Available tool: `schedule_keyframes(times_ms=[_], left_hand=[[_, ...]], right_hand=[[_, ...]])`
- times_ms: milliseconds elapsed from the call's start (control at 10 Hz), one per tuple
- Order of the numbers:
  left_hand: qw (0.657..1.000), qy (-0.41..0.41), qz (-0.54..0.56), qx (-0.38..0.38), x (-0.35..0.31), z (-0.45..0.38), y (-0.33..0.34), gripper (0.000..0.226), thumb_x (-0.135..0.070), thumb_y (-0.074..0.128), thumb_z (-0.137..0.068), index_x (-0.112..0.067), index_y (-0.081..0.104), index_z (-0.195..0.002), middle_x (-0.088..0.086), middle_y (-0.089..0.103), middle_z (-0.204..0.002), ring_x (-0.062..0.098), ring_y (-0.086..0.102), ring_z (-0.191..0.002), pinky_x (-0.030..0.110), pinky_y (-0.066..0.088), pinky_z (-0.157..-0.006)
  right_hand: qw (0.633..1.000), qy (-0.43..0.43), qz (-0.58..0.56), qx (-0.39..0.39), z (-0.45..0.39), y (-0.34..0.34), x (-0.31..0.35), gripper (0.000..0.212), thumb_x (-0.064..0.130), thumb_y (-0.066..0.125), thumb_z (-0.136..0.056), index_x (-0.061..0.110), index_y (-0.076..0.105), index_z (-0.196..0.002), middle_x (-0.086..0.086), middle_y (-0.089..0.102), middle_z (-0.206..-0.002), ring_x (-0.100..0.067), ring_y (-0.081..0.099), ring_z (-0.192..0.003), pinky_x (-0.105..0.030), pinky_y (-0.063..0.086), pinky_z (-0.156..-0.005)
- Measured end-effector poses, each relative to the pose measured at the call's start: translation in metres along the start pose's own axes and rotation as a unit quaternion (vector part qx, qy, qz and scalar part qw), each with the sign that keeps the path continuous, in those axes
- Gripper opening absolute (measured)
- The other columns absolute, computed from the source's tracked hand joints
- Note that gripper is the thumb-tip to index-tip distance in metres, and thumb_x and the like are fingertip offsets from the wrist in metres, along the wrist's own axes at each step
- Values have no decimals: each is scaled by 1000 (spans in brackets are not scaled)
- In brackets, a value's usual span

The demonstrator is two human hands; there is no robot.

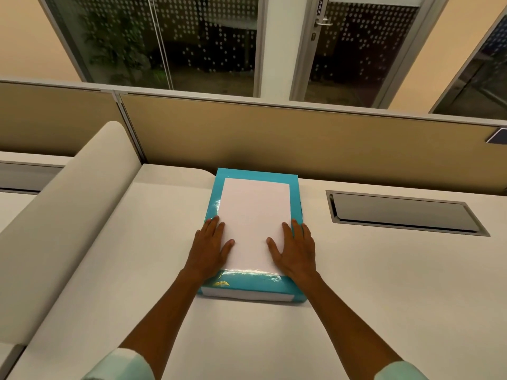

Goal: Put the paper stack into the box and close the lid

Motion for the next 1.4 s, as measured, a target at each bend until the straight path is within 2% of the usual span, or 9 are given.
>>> schedule_keyframes(times_ms=[100,200,300,400,500,600,900,1200,1400], left_hand=[[999,-13,20,-22,-2,-8,-5,53,-46,44,-95,-10,43,-135,10,32,-155,28,33,-141,45,32,-116],[1000,-18,13,-5,1,-21,-2,65,-49,40,-95,-12,29,-146,9,20,-160,27,22,-147,45,22,-120],[1000,-12,-8,28,1,-39,3,73,-55,34,-94,-17,12,-153,6,3,-164,25,6,-151,46,12,-122],[999,-12,-9,39,-4,-63,0,75,-58,34,-93,-22,8,-153,5,-2,-164,26,1,-151,48,8,-121],[998,-14,-30,52,-3,-85,-3,76,-61,32,-92,-25,5,-154,5,-4,-164,27,0,-151,48,8,-121],[996,-12,-53,71,2,-95,1,77,-64,29,-90,-26,6,-153,5,-4,-164,27,0,-151,48,9,-121],[994,-4,-95,46,9,-98,19,90,-77,12,-78,-28,7,-153,5,-3,-164,28,2,-151,49,8,-120],[985,-33,-135,101,2,-102,8,87,-74,22,-84,-25,5,-153,6,-5,-164,26,-3,-151,53,2,-120],[993,-5,-118,3,-32,-86,-28,92,-78,16,-81,-23,1,-154,5,-4,-164,25,-4,-151,52,2,-121]], right_hand=[[998,-13,26,-49,-10,-12,3,65,69,33,-86,23,49,-130,-6,47,-141,-27,43,-127,-42,39,-103],[999,-10,24,-47,-28,-16,3,64,69,34,-87,24,48,-129,-6,46,-139,-26,43,-126,-44,36,-107],[999,-7,35,-10,-48,-9,-1,71,70,30,-87,27,32,-144,-6,25,-158,-30,23,-145,-50,15,-119],[999,-18,44,0,-72,-7,-2,79,72,27,-87,28,18,-151,-4,7,-164,-30,8,-151,-51,7,-120],[999,-19,39,1,-94,-6,-2,81,73,25,-86,29,12,-153,-2,2,-164,-29,5,-151,-51,6,-120],[999,-16,29,16,-103,2,-3,82,75,24,-85,30,10,-153,-2,1,-164,-30,5,-151,-52,9,-120],[1000,-7,23,19,-106,15,-6,82,76,22,-84,33,9,-153,0,-1,-164,-31,6,-151,-54,11,-120],[997,-10,58,56,-103,6,-8,85,79,18,-83,32,5,-153,-1,-3,-164,-31,1,-151,-57,3,-119],[996,-41,45,-60,-76,-43,-4,89,80,17,-80,30,8,-154,-1,3,-164,-28,3,-152,-54,2,-119]])
Point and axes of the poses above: each hand's wrist, its own z-axis away from the middle knuckle, its own y-axis out of the palm, x = y × z, the point moved 6 cm from there along -z, towards the middle knuckle
